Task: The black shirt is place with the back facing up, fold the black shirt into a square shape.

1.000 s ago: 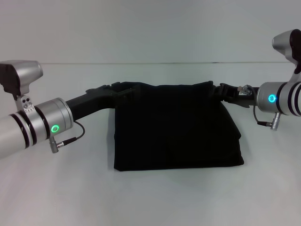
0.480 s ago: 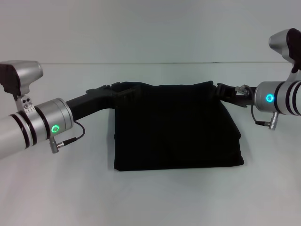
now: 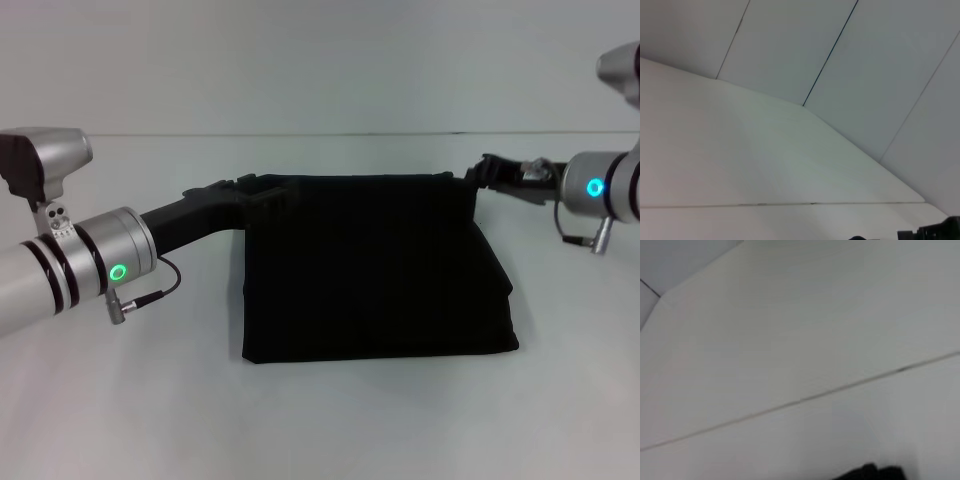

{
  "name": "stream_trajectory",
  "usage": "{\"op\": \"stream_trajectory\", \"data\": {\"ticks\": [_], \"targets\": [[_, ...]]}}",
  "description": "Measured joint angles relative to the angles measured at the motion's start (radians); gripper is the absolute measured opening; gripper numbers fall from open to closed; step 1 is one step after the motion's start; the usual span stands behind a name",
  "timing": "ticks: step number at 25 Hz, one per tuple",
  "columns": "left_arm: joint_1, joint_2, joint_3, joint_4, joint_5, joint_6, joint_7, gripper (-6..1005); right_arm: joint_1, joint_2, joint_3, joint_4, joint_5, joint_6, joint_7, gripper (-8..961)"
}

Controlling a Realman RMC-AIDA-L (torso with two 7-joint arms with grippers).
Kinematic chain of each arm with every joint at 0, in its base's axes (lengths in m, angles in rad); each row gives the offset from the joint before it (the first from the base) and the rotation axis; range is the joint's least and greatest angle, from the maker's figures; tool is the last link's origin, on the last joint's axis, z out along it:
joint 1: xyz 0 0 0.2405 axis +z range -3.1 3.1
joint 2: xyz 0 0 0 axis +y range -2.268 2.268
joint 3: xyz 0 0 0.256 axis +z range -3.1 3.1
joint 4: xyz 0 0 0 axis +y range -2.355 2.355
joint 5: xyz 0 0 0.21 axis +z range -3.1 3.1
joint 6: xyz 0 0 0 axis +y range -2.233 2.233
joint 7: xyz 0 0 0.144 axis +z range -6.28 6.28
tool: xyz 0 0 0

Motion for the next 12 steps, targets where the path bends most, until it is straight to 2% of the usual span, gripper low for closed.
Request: {"op": "stream_trajectory", "data": {"ticks": [5,12], "targets": [[-0.005,0.0,0.0,0.0,0.0,0.0,0.0,808,0.011,-0.022,-0.002,-0.005,-0.001,-0.002,0.002,30],[-0.006,-0.002,0.0,0.0,0.0,0.0,-0.001,808,0.026,-0.032,-0.006,-0.006,-0.001,0.003,-0.006,29]]}}
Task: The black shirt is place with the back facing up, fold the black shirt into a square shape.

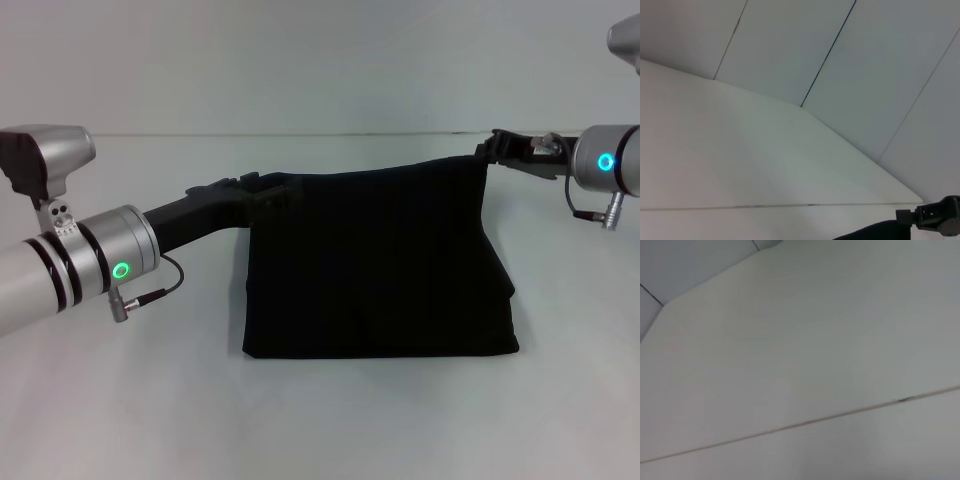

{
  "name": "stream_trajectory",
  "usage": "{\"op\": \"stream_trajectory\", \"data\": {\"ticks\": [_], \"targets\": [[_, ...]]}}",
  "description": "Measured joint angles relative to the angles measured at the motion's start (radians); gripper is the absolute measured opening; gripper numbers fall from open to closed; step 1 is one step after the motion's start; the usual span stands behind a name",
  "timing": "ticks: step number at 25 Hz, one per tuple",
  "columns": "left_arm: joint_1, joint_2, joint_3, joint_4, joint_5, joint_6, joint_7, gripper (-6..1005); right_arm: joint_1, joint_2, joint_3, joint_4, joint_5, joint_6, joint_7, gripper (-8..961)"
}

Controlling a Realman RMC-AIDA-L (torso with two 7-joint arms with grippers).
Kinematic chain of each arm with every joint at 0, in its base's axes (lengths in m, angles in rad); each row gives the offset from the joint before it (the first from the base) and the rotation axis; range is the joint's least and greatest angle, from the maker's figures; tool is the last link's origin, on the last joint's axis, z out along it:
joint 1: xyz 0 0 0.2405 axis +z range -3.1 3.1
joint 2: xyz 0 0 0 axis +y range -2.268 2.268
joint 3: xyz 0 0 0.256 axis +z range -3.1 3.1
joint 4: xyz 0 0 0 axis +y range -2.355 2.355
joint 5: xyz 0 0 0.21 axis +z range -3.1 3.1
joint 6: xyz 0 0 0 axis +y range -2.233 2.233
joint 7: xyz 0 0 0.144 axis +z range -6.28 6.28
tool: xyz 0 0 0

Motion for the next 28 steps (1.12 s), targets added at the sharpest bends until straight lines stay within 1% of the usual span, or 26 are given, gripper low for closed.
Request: {"op": "stream_trajectory", "data": {"ticks": [5,8,14,16,19,22,24,25,28], "targets": [[-0.001,0.0,0.0,0.0,-0.001,0.0,-0.001,808,0.013,-0.003,0.0,-0.001,0.0,0.009,-0.004,29],[-0.001,-0.001,0.0,0.0,-0.006,0.0,0.0,808,0.015,-0.001,-0.001,-0.001,0.0,0.019,-0.004,59],[0.001,-0.002,0.0,-0.001,-0.008,-0.009,-0.003,807,0.004,0.008,0.004,-0.011,0.002,0.034,-0.012,118],[0.001,-0.003,0.0,-0.002,-0.009,-0.016,-0.005,807,-0.01,0.013,0.007,-0.029,0.004,0.037,-0.021,138],[-0.001,-0.003,0.0,-0.004,-0.013,-0.025,-0.008,807,-0.048,0.021,0.023,-0.083,0.007,0.032,-0.029,167],[-0.003,-0.002,0.0,-0.005,-0.031,-0.028,-0.013,807,-0.103,0.03,0.048,-0.173,0.012,-0.017,-0.068,197],[-0.005,0.002,0.0,-0.003,-0.044,-0.021,-0.017,807,-0.138,0.034,0.066,-0.222,0.018,-0.077,-0.123,398],[-0.006,0.003,0.001,-0.001,-0.046,-0.016,-0.018,808,-0.15,0.034,0.075,-0.236,0.021,-0.107,-0.155,441],[-0.011,0.02,0.005,0.007,-0.048,0.043,-0.018,809,-0.18,0.033,0.108,-0.256,0.025,-0.213,-0.268,569]]}}
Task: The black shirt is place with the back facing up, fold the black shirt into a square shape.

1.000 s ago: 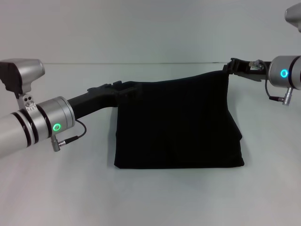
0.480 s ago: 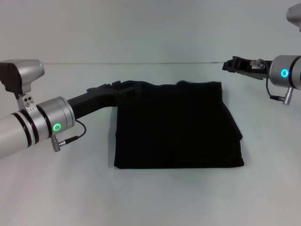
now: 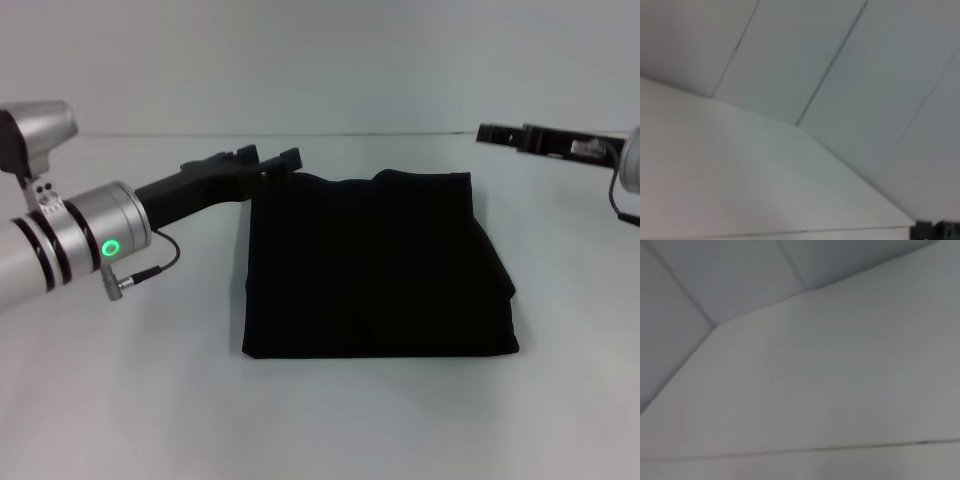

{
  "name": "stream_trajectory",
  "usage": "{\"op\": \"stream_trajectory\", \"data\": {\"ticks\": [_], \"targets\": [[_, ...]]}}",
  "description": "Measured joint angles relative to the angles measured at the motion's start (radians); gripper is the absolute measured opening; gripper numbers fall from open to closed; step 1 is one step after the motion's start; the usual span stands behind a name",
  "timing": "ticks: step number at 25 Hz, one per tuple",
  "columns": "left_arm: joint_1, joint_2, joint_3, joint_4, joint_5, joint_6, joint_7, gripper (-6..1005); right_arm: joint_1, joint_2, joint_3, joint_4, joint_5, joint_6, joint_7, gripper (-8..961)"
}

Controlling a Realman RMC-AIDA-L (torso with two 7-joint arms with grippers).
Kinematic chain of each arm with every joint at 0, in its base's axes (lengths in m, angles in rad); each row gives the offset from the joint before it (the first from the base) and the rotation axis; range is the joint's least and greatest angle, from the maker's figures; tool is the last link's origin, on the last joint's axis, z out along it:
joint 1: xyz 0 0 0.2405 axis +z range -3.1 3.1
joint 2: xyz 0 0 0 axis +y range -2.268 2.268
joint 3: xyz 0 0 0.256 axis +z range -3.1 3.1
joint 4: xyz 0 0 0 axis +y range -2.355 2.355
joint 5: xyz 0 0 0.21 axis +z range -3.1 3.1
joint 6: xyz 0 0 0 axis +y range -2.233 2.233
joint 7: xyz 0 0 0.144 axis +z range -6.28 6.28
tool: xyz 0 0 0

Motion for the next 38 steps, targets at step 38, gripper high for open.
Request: {"op": "stream_trajectory", "data": {"ticks": [38], "targets": [[-0.045,0.045,0.302,0.256,0.266,0.199,-0.068,813,-0.016,-0.009,0.042,-0.214,-0.287,-0.475,-0.188,918]]}}
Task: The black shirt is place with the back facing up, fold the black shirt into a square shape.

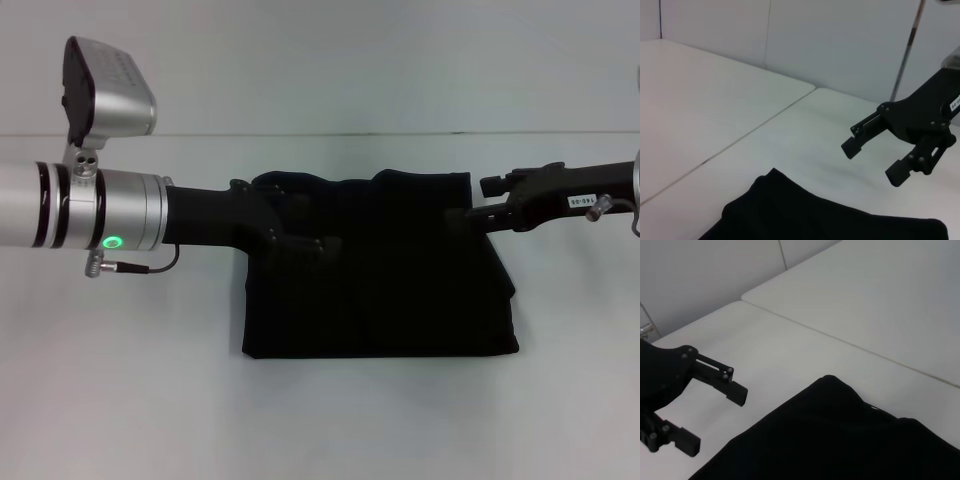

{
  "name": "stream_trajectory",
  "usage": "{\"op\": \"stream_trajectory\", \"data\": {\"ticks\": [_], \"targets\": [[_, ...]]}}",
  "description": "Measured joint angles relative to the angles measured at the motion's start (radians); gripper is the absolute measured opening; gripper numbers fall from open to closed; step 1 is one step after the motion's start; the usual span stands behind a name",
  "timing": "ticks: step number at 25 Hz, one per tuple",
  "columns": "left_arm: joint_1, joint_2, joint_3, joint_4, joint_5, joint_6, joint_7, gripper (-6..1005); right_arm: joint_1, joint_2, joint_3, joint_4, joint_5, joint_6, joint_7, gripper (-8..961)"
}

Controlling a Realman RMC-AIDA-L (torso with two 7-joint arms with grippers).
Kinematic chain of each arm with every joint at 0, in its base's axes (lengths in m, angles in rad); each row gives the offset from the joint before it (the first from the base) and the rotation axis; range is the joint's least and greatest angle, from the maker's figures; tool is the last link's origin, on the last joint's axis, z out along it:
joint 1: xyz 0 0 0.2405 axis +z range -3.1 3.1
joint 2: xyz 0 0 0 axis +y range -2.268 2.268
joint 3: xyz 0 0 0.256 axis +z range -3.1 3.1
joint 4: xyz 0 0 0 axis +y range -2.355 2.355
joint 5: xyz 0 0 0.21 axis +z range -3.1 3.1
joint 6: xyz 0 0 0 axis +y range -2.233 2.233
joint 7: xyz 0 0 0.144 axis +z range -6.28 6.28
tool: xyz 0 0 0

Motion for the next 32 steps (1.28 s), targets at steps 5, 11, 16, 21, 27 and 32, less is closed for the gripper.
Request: {"op": "stream_trajectory", "data": {"ticks": [5,11,16,21,27,32], "targets": [[0.0,0.0,-0.001,0.001,0.003,-0.016,0.0,813,0.007,0.0,-0.004,0.0,-0.001,0.0,0.001,915],[0.0,0.0,0.001,0.001,0.003,-0.025,0.0,813,0.011,0.002,-0.008,0.002,-0.001,0.003,-0.005,916],[0.003,0.0,0.001,0.001,0.006,-0.026,0.0,813,0.017,0.004,-0.01,0.007,-0.001,0.0,-0.007,916],[0.01,0.001,-0.006,0.008,0.021,-0.026,0.0,813,0.02,0.011,-0.039,0.008,-0.001,0.005,-0.003,916],[0.015,0.001,-0.019,0.012,0.03,-0.024,-0.002,813,0.021,0.015,-0.042,0.006,-0.001,0.005,0.0,915],[0.015,0.001,-0.021,0.013,0.03,-0.026,-0.002,813,0.021,0.016,-0.042,0.008,-0.001,0.005,0.0,916]]}}
